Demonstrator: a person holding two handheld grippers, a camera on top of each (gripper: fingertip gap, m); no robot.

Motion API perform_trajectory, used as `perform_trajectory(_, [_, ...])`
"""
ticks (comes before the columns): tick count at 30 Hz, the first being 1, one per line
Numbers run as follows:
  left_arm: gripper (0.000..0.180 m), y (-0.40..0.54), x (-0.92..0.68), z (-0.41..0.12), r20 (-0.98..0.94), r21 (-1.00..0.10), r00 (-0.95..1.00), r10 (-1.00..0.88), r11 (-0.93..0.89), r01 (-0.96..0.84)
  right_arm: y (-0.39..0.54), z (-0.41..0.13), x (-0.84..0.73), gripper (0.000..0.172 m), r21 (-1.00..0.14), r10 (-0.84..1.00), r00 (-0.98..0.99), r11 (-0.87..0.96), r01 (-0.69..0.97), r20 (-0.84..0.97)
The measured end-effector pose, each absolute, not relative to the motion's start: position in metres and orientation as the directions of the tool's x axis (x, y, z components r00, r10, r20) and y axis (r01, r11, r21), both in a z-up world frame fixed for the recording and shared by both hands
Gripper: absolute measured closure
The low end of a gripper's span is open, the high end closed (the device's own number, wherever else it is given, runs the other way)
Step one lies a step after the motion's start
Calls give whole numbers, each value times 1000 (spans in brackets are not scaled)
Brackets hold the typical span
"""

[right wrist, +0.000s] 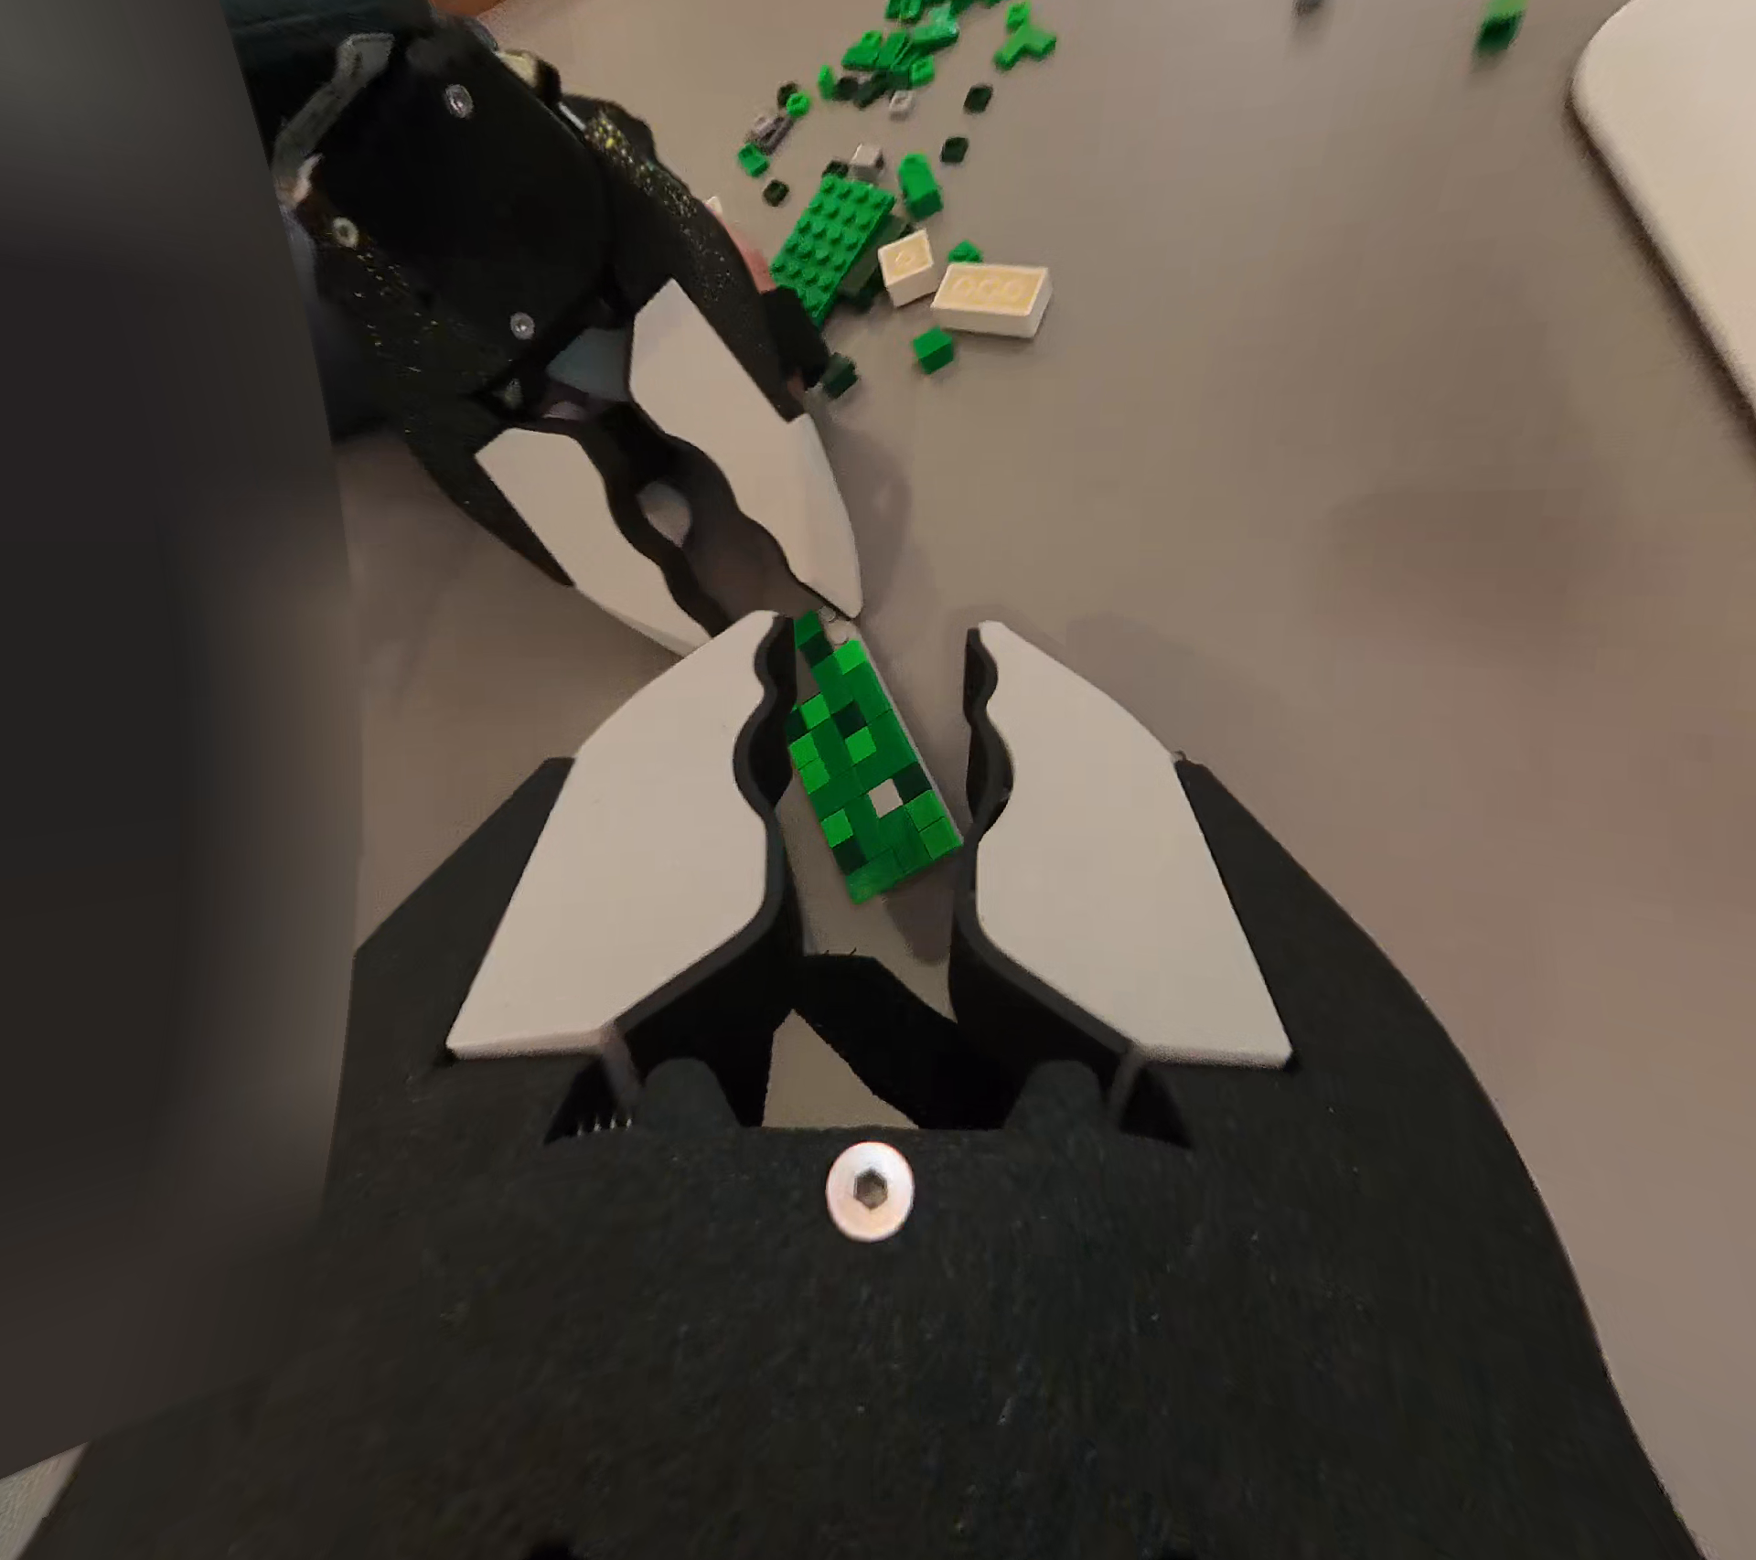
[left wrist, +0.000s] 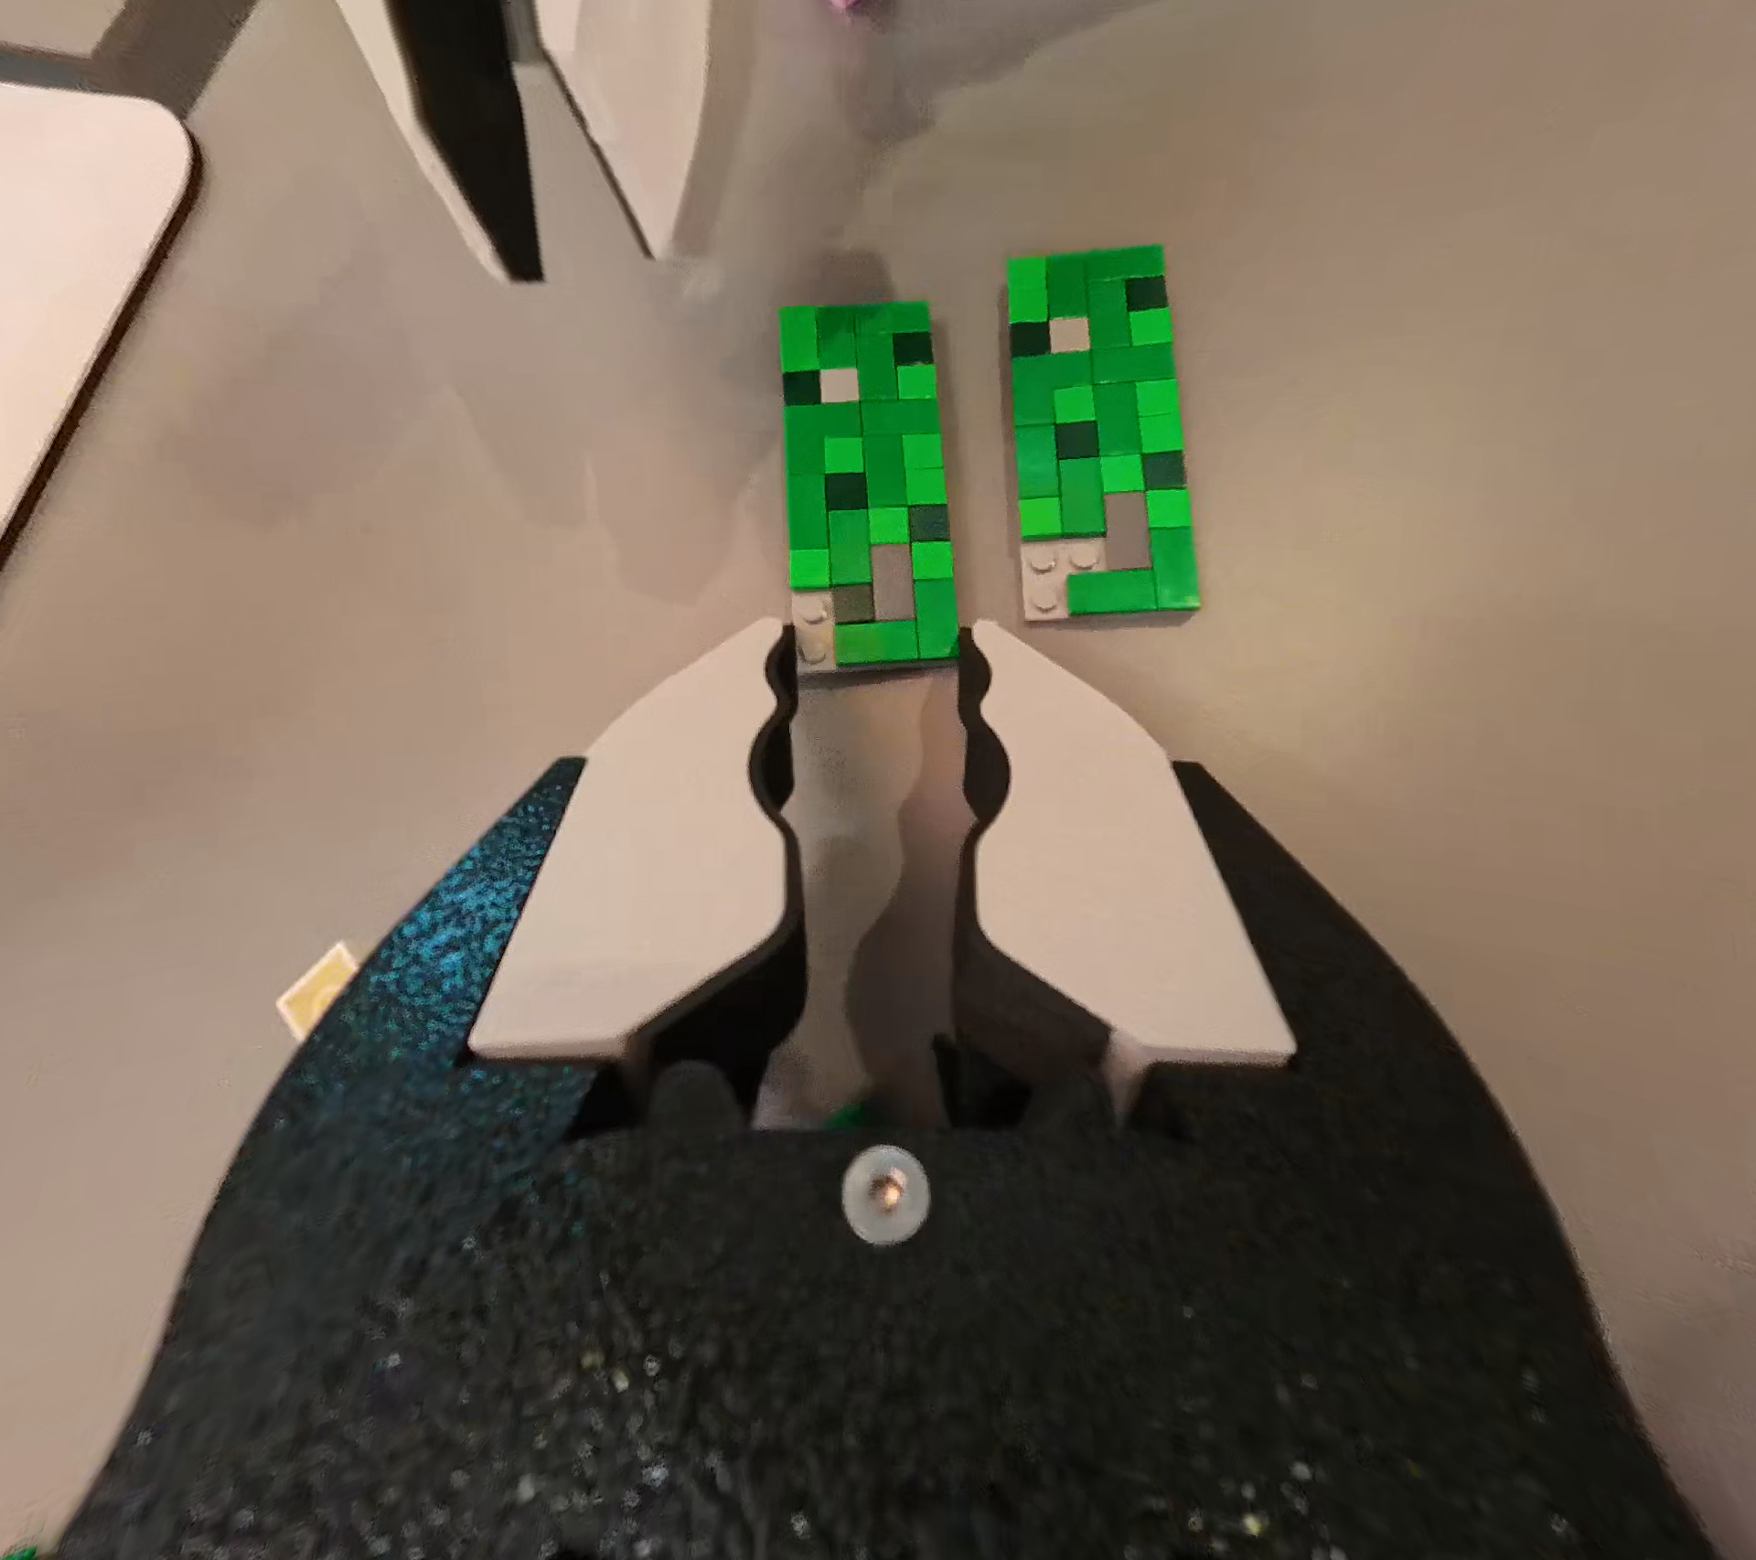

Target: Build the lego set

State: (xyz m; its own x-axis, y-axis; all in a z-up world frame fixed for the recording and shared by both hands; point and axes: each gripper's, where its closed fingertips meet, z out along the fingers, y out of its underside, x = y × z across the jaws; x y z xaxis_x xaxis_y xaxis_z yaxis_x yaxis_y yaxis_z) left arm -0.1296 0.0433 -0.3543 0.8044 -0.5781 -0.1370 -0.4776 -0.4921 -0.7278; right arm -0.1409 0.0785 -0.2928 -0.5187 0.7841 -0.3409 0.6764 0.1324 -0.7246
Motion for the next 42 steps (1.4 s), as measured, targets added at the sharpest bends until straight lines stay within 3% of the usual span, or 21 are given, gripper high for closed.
perform_trajectory(4, [138, 43, -133, -332, -202, -759, 840, -503, -462, -459, 83, -280, -152, 142, -802, 855, -510, 235, 549, -98])
perform_trajectory(8, [135, 21, -147, -294, -246, -847, 884, -397, -355, -396, 72, -274, -169, 145, -809, 858, -512, 333, 485, 46])
perform_trajectory(12, [145, -21, -246, -250, -417, -883, 908, 38, -255, -395, 50, -275, -204, 153, -790, 851, -517, 381, 481, 95])
perform_trajectory(16, [151, -83, -355, -253, -362, -927, 852, 378, -236, -290, 24, -278, -249, 158, -786, 868, -492, 352, 509, 70])
perform_trajectory(21, [153, -105, -402, -285, -302, -940, 847, 437, -287, -186, -2, -290, -303, 163, -757, 828, -559, 389, 524, 39])
perform_trajectory(27, [156, -110, -405, -278, -358, -928, 820, 448, -264, -261, -18, -317, -309, 164, -572, 700, -714, 592, 568, 16])
perform_trajectory(31, [157, -106, -404, -282, -331, -935, 845, 419, -264, -235, -8, -326, -292, 164, -470, 661, -742, 692, 548, 109])
perform_trajectory(37, [160, -103, -402, -282, -327, -937, 854, 405, -258, -236, -16, -330, -270, 162, -499, 655, -749, 684, 532, 100])
perform_trajectory(42, [161, -100, -401, -286, -339, -929, 858, 385, -280, -242, -7, -337, -245, 163, -380, 623, -769, 752, 539, 144])
